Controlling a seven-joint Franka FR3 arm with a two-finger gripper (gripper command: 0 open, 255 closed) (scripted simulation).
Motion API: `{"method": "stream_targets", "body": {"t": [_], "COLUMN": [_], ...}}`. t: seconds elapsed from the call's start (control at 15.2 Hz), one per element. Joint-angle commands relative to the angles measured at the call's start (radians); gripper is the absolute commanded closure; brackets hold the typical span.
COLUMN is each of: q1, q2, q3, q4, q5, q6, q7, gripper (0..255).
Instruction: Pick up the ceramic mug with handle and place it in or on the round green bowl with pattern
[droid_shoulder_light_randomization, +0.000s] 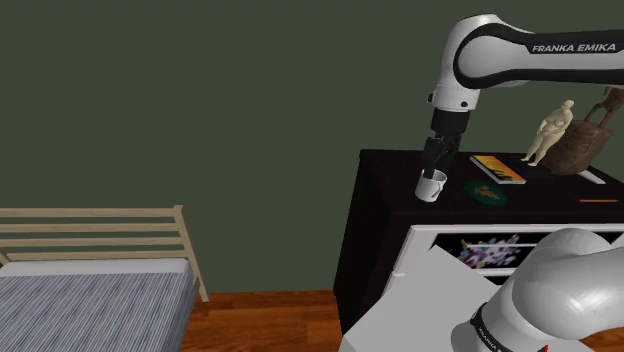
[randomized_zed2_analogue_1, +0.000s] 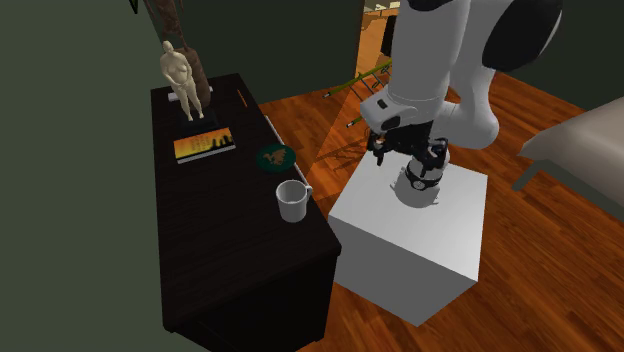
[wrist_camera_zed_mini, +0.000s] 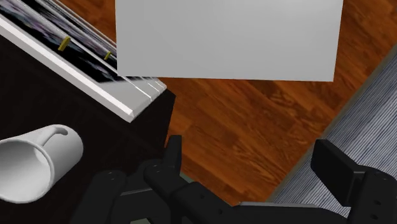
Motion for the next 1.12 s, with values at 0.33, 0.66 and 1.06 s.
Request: {"method": "stream_targets", "body": {"t": [0.33, 0.66, 1.06], "q1": [-0.041, -0.058, -0.073], "q2": [0.14, 0.278, 0.478], "q3": [-0.131, -0.224, -0.325], "q4": [0.017, 0.069, 0.172], "q5": [-0.092, -0.123, -0.106], "q6": [0.132, 0.229, 0.334], "q7": [-0.167, -0.285, -0.44], "gripper": [0, 0, 0]}}
